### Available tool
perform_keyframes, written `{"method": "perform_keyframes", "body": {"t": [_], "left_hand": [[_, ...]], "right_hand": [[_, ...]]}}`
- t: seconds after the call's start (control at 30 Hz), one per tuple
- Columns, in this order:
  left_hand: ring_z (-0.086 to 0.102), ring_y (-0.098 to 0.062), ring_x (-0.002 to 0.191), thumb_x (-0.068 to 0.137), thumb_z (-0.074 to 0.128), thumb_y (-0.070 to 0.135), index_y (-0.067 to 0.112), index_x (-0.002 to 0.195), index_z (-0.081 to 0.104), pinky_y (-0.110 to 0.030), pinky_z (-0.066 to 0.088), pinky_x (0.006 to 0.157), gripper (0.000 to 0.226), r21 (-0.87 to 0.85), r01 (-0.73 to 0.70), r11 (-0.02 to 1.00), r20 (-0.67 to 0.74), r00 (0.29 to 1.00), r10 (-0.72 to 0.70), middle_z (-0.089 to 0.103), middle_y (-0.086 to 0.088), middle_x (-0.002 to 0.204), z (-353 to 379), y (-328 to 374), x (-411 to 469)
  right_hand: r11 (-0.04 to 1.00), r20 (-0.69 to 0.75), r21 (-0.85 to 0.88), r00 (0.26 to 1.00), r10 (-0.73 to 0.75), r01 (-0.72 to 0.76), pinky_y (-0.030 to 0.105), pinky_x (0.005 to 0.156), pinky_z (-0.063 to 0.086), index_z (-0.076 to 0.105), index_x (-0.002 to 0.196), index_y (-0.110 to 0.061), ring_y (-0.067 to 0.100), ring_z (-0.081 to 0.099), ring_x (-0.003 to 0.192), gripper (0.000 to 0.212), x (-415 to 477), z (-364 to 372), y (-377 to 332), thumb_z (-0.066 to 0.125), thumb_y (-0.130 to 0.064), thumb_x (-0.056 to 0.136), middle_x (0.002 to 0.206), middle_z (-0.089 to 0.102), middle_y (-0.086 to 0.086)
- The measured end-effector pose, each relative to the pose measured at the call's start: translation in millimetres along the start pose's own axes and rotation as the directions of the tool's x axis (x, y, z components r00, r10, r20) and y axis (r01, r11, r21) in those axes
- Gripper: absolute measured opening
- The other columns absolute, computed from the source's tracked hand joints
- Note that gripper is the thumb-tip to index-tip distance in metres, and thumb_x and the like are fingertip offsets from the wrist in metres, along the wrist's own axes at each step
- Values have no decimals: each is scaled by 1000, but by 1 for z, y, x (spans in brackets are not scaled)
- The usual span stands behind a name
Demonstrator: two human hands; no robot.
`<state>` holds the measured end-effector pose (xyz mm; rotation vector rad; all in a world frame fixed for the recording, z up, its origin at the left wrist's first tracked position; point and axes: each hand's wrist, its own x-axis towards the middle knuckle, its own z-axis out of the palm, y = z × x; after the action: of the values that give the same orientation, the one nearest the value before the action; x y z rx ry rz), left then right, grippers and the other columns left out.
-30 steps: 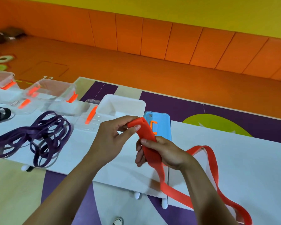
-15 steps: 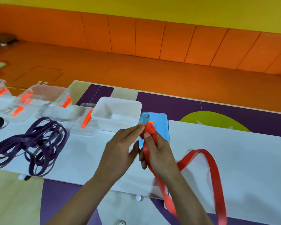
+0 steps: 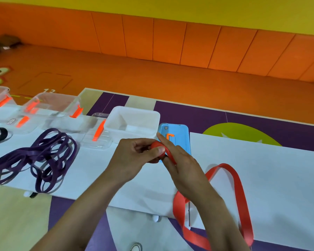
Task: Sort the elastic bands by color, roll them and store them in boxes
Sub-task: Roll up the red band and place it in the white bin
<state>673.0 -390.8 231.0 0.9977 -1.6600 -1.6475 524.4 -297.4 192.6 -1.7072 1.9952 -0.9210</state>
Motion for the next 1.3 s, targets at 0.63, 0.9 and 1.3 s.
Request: {"method": "perform_keyframes", "body": {"t": [0.63, 0.9, 1.3], "left_hand": [[74, -26, 102, 86, 78, 10, 11, 113, 75, -38, 60, 90, 28, 58, 212, 975, 305, 927, -220, 78, -10, 105, -15, -11, -1], [75, -21, 91, 80, 82, 8, 15, 102, 78, -30, 60, 85, 24, 22, -31, 999, 82, 996, 29, 79, -2, 93, 9, -19, -10], [73, -28, 98, 79, 86, 31, 16, 104, 78, -37, 59, 93, 31, 6, 26, 1000, 162, 986, -26, 78, -7, 98, 4, -23, -8]], "right_hand": [[988, 153, -93, 982, -109, 124, 22, 72, 44, 20, 141, -76, 5, 45, 86, 74, 5, -4, 5, 62, -29, 101, 90, 36, -13], [999, 73, -19, 997, -36, 37, 15, 75, 41, 19, 153, -61, 4, 46, 87, 83, -1, -5, 4, 66, -20, 98, 94, 35, -16], [999, 87, -6, 995, 50, -50, 12, 77, 38, 26, 154, -53, -2, 48, 91, 74, -2, -9, -1, 67, -35, 96, 97, 39, -19]]}}
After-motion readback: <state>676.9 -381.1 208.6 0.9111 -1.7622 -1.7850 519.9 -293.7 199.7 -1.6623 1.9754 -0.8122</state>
